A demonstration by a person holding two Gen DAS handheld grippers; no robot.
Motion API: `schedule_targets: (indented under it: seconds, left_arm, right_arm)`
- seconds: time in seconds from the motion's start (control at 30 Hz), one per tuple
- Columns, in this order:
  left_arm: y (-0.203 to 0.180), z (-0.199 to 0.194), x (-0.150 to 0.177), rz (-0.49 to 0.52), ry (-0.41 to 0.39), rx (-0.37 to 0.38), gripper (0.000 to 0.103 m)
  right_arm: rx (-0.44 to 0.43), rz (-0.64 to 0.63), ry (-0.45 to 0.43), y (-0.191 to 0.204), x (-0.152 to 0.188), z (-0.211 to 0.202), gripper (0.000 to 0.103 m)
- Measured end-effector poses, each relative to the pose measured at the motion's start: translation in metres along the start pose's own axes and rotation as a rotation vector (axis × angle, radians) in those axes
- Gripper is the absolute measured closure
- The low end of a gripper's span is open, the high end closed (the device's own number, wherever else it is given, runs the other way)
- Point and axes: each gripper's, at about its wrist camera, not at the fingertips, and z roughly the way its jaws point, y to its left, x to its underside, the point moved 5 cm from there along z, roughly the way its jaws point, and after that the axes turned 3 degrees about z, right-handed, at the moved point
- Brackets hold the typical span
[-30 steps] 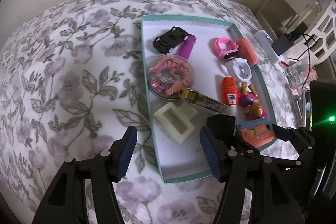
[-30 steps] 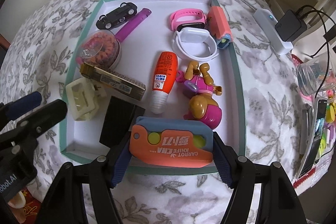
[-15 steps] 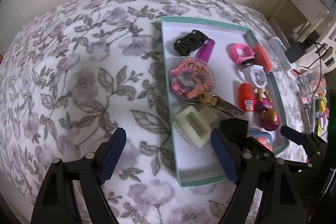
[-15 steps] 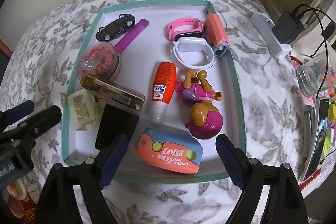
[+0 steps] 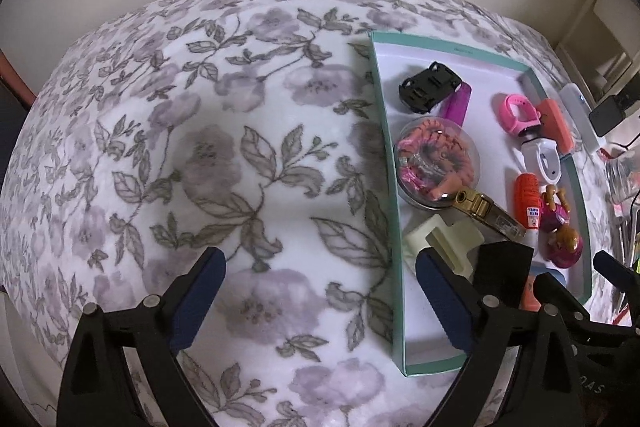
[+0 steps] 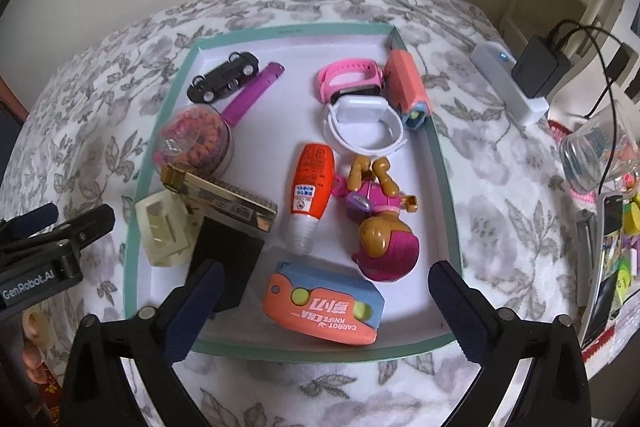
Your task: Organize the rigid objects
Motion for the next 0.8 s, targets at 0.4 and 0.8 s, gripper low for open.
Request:
schedule_targets:
  seconds: [0.4, 0.8]
  left_arm:
    - [0.014, -0.053, -0.002, 0.01, -0.099, -0.087, 0.007]
    - [0.033, -0.082, 0.028, 0.005, -0.119, -0.167, 0.007]
  right_arm:
    - [-0.021, 0.011, -0.133, 0.02, -0.013, -0.05, 0.0]
    - [-0.012, 0.023, -0.16, 0.041, 0.006, -0.07, 0.0]
